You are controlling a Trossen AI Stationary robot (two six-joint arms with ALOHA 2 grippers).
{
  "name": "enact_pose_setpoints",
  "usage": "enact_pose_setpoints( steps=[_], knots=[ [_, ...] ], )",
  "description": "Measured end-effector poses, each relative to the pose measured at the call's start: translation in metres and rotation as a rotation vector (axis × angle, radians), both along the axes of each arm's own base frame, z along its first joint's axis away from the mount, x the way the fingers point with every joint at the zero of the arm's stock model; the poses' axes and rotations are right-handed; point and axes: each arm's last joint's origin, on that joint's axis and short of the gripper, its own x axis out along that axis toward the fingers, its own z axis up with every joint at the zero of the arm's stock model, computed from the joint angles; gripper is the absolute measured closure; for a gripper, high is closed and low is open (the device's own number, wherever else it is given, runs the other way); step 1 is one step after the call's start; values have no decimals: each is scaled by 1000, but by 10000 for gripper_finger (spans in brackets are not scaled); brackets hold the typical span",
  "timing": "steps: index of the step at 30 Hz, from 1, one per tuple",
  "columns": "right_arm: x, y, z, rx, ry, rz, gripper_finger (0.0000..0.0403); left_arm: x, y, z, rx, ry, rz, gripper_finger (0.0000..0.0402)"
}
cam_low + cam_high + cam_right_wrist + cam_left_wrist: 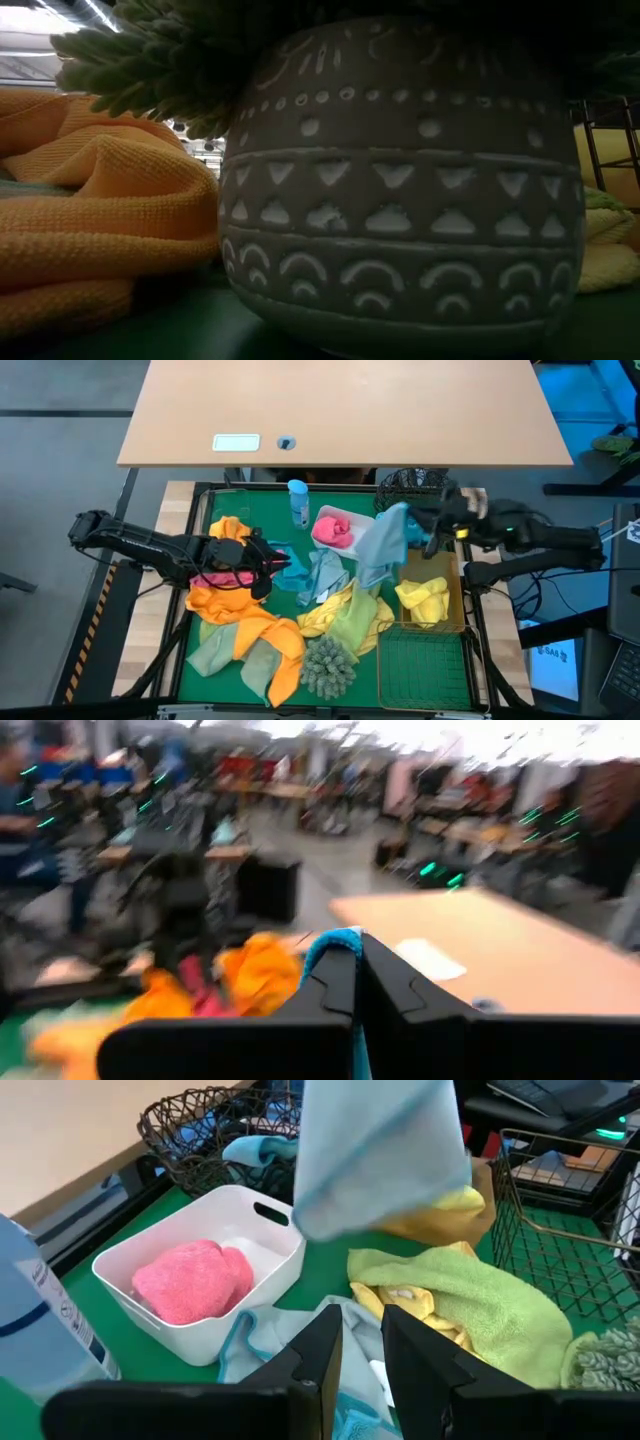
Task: Sort microfiber towel by color & place in baskets
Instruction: Put the blue microfiber towel into the circular wire basket
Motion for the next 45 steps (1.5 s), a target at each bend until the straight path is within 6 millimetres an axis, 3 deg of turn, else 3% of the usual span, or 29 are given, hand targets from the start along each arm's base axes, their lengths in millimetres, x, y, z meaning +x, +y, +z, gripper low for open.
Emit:
enact_pose_setpoints(
  steps=[12, 20, 24, 30, 36, 45],
  knots=[
    [-57, -11, 28, -145, -162, -381, 400, 0, 0, 0, 1, 0, 0, 331],
    [-71, -17, 22, -181, -3, -661, 400, 0, 0, 0, 1, 0, 1, 331],
    [-66, -18, 4, -206, 176, -699, 400, 0, 0, 0, 1, 1, 1, 331],
    [-53, -23, -42, -150, 311, -813, 400, 0, 0, 0, 1, 0, 1, 331],
    [-45, -41, -84, -89, 377, -951, 400, 1, 0, 2, -2, -20, 1, 331],
    [-36, -74, -140, 134, 464, -924, 400, 1, 0, 2, -2, -20, 1, 331]
  ],
)
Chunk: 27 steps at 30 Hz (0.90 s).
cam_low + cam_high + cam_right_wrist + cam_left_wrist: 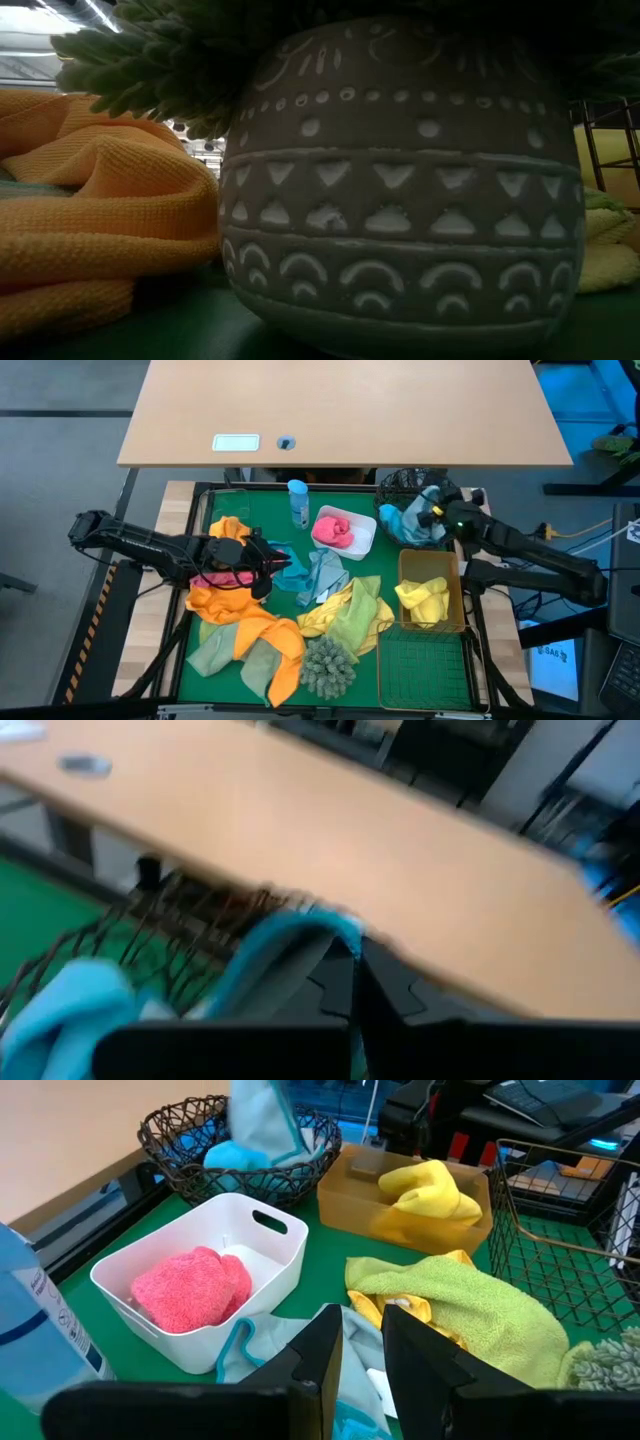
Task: Sort microfiber towel by color & place in baskets
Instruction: Put the blue microfiber towel into the circular wire basket
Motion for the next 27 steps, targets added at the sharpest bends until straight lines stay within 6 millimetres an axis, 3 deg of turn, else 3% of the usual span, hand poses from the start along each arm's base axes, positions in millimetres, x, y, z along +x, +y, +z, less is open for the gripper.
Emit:
enact_pose_setpoints(
  steps=[8, 19, 22, 27],
  knots=[
    [7, -20, -29, 211, 26, 77, 400, 0, 0, 0, 0, 0, 0, 331],
    [16, -24, -41, 334, 37, 184, 394, -1, 0, -1, 8, 18, -3, 331],
    [17, -24, -41, 342, 32, 198, 364, -2, 0, -4, 11, 45, -3, 331],
    [16, -24, -41, 339, 34, 193, 283, -3, 0, -7, -14, 70, 10, 330]
  ],
)
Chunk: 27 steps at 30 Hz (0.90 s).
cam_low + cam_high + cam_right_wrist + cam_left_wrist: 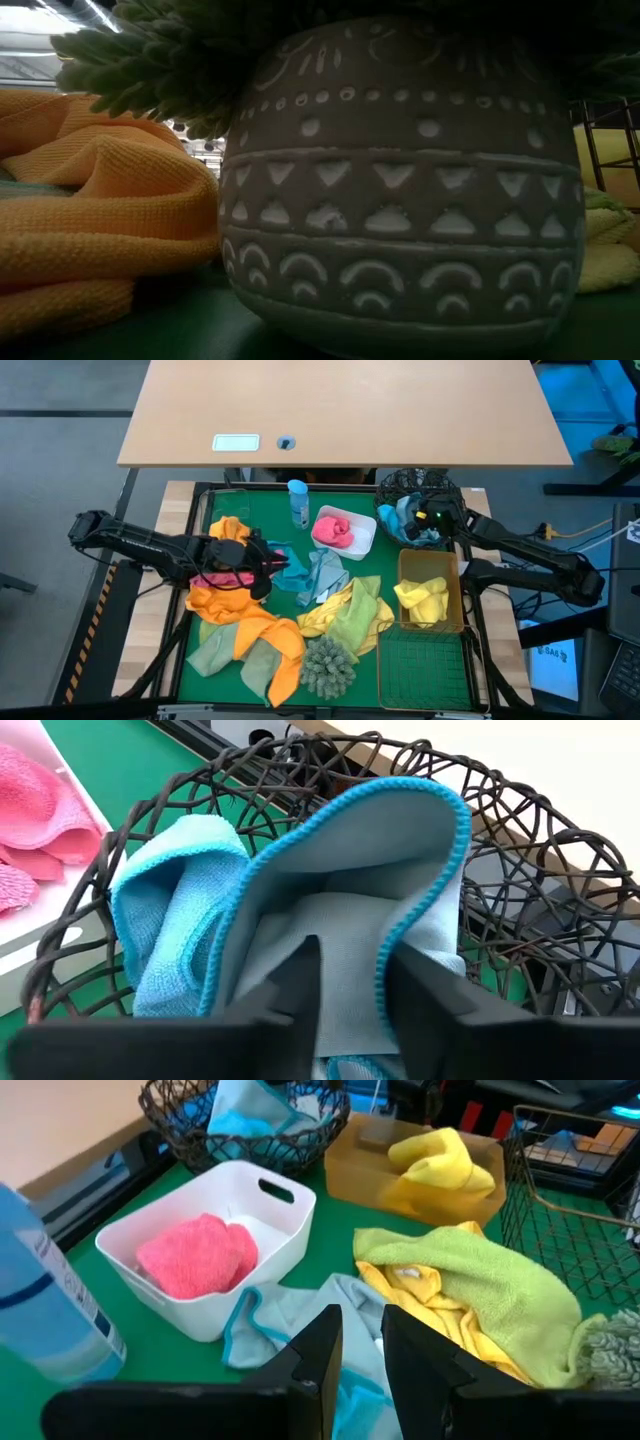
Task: Sort microfiber towel by color & place in baskets
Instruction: Put the blue microfiber towel into the circular wire basket, then put the orange microfiber towel into the transparent bin
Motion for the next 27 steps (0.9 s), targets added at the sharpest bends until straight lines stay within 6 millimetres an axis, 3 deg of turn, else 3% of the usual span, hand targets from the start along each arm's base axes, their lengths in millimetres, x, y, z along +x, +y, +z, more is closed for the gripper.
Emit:
enact_pose_setpoints(
  steps=[5, 10, 19, 27],
  knots=[
    [-1, 0, 1, -2, 21, -14, 212, -3, 0, -6, -48, 58, 5, 330],
    [-4, 2, 17, 29, 67, -14, 173, -9, 0, -15, -108, 156, 26, 330],
    [-7, 7, 52, 101, 19, 37, 166, -18, -12, -25, -479, 326, -148, 330],
    [-5, 9, 60, 150, -49, 83, 166, -20, -32, -24, -582, 341, -192, 330]
  ],
)
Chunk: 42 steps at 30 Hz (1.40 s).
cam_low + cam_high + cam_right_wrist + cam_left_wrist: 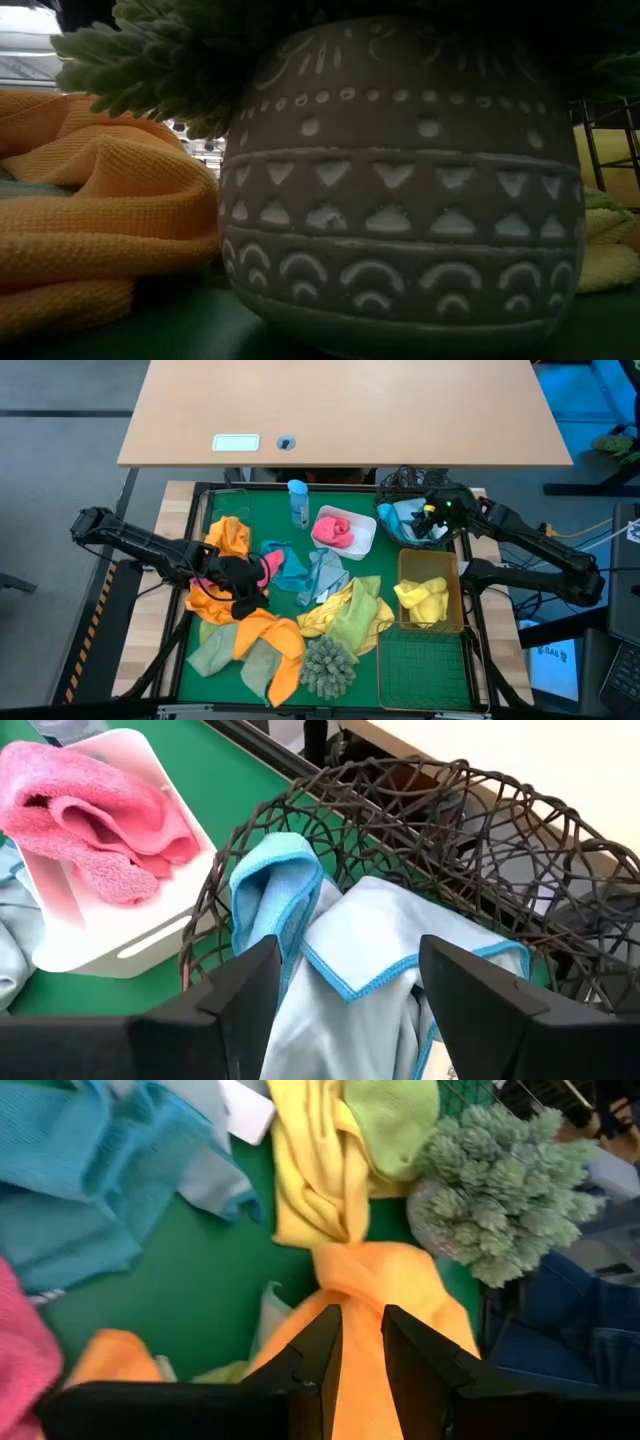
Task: Sort microfiber towel by color & place in baskets
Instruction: Put the orange microfiber towel into the transparent bin
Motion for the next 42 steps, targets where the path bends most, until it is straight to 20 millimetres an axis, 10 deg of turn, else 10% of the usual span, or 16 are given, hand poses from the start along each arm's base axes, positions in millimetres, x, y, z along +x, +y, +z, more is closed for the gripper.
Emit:
enact_pose_setpoints(
  steps=[13, 42],
  knots=[
    [-1, 2, -2, 60, -16, -1, 166, 22, -34, -21, -31, 4, -84, 227],
    [0, 5, -3, 133, -47, 67, 166, 40, -61, -65, 106, 71, -89, 263]
  ],
)
